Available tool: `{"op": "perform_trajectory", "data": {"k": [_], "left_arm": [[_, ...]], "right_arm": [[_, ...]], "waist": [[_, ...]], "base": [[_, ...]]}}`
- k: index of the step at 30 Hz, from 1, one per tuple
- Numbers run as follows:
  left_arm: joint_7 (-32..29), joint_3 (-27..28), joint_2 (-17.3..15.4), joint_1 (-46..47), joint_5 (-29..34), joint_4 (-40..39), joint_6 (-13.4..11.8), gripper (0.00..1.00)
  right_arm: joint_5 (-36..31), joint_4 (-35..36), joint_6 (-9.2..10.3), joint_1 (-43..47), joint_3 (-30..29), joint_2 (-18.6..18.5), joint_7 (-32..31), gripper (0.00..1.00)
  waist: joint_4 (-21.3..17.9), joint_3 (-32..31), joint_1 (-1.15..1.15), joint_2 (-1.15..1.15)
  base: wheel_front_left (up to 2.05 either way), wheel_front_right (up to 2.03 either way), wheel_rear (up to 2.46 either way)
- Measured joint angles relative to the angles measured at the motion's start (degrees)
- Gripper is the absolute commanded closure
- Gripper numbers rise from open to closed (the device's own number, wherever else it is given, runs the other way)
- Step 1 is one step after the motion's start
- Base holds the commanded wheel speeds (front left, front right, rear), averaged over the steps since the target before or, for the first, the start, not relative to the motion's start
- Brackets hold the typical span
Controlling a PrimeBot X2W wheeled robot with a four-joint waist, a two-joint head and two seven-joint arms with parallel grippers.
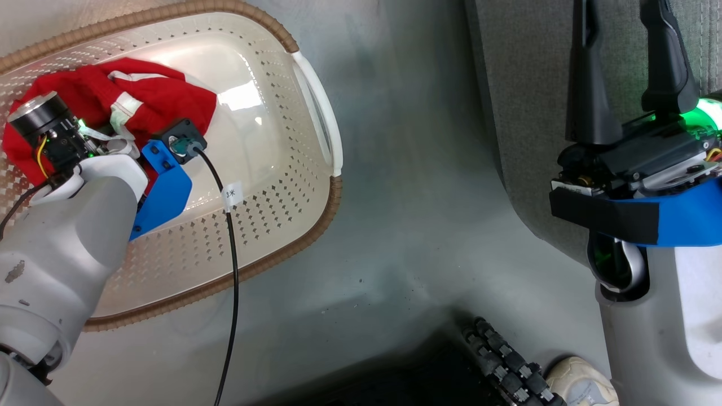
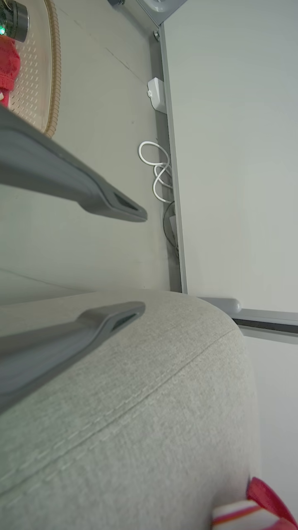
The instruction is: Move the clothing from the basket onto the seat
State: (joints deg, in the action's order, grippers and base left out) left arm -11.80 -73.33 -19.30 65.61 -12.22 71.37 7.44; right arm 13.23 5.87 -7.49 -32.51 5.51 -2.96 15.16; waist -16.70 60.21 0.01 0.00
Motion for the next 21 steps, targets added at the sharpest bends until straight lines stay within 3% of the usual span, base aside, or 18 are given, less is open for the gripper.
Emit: {"op": "perform_trajectory", "data": {"k": [2, 13, 21], "left_arm": [[-0.2, 0.0, 0.2, 0.0, 0.0, 0.3, 0.0, 1.0], [1.7, 0.0, 3.9, 0.0, -2.0, 0.8, 0.0, 1.0], [9.1, 0.2, 6.1, -1.0, -7.2, -1.0, 0.0, 1.0]], "right_arm": [[0.1, 0.1, 0.0, 0.0, -0.1, 0.0, 0.0, 0.0], [0.1, -0.4, 0.0, -0.8, -0.6, 0.0, 0.0, 0.0], [-1.6, -1.5, 0.0, 0.0, -1.6, 0.0, 0.0, 0.0]], "waist": [[-0.3, 0.2, 0.0, 0.0], [0.3, -1.6, 0.0, 0.0], [2.3, -6.6, -0.01, 0.0]], "base": [[0.0, 0.0, 0.0], [0.0, 0.0, 0.0], [0.0, 0.0, 0.0]]}}
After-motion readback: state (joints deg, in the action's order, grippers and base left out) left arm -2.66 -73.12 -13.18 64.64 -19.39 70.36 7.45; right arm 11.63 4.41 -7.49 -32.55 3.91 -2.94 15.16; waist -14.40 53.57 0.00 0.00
